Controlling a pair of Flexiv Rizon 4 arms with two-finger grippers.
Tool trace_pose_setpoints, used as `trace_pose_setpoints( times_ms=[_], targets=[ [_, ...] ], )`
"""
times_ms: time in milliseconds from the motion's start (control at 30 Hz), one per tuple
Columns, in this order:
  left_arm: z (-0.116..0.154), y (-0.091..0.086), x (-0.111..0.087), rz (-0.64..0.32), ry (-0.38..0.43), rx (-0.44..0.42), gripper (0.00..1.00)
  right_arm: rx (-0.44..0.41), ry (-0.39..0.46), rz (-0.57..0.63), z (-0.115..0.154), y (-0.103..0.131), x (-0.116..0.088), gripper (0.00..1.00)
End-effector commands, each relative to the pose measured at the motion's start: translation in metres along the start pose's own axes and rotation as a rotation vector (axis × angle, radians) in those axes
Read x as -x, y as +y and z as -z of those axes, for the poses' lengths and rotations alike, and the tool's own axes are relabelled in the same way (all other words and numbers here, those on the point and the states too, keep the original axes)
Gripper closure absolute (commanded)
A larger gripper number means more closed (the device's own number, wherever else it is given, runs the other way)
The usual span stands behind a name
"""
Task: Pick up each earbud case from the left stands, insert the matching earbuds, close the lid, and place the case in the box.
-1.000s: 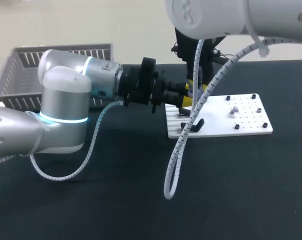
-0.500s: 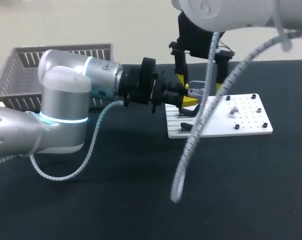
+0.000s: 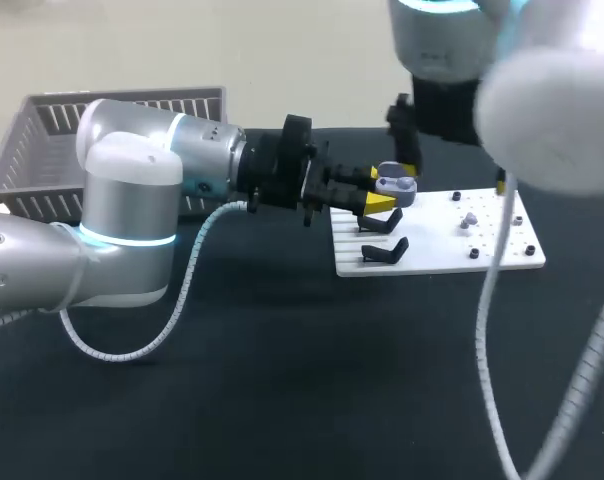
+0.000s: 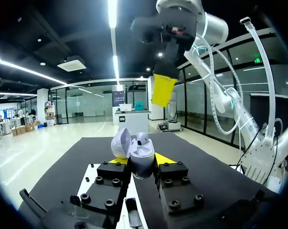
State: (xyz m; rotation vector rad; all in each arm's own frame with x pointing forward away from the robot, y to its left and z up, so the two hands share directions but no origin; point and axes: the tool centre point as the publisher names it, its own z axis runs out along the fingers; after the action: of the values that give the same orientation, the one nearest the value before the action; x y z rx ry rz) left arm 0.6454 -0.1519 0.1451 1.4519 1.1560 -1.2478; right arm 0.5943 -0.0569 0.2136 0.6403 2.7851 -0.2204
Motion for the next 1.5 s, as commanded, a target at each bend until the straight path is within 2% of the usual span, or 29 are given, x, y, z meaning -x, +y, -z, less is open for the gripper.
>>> trace_pose_setpoints(
  times_ms=[33, 300, 433, 500, 533, 733, 833, 1000, 1367, 1500],
  targets=[
    [0.000, 0.000, 0.000, 0.000, 0.001, 0.002, 1.00, 0.350, -0.106, -0.025, -0.010, -0.031, 0.001, 0.00],
    [0.000, 0.000, 0.000, 0.000, 0.001, 0.002, 1.00, 0.416, -0.090, -0.027, -0.032, -0.030, 0.016, 0.00],
    [0.000, 0.000, 0.000, 0.000, 0.001, 0.002, 1.00, 0.419, -0.048, 0.000, -0.044, -0.024, 0.022, 0.00],
    [0.000, 0.000, 0.000, 0.000, 0.001, 0.002, 1.00, 0.420, -0.043, 0.007, -0.049, -0.022, 0.025, 0.07],
    [0.000, 0.000, 0.000, 0.000, 0.001, 0.002, 1.00, 0.422, -0.037, 0.009, -0.052, -0.022, 0.026, 0.07],
    [0.000, 0.000, 0.000, 0.000, 0.001, 0.002, 1.00, 0.403, -0.019, 0.030, -0.069, -0.023, 0.033, 0.06],
    [0.000, 0.000, 0.000, 0.000, 0.001, 0.002, 1.00, 0.386, -0.010, 0.040, -0.078, -0.024, 0.035, 0.02],
    [0.000, 0.000, 0.000, 0.000, 0.001, 0.002, 1.00, 0.375, 0.017, 0.029, -0.091, -0.024, 0.041, 0.02],
    [0.000, 0.000, 0.000, 0.000, 0.001, 0.002, 1.00, 0.363, 0.068, 0.048, -0.120, -0.012, 0.050, 0.15],
    [0.000, 0.000, 0.000, 0.000, 0.001, 0.002, 1.00, 0.358, 0.101, 0.045, -0.136, -0.007, 0.057, 0.16]
  ],
)
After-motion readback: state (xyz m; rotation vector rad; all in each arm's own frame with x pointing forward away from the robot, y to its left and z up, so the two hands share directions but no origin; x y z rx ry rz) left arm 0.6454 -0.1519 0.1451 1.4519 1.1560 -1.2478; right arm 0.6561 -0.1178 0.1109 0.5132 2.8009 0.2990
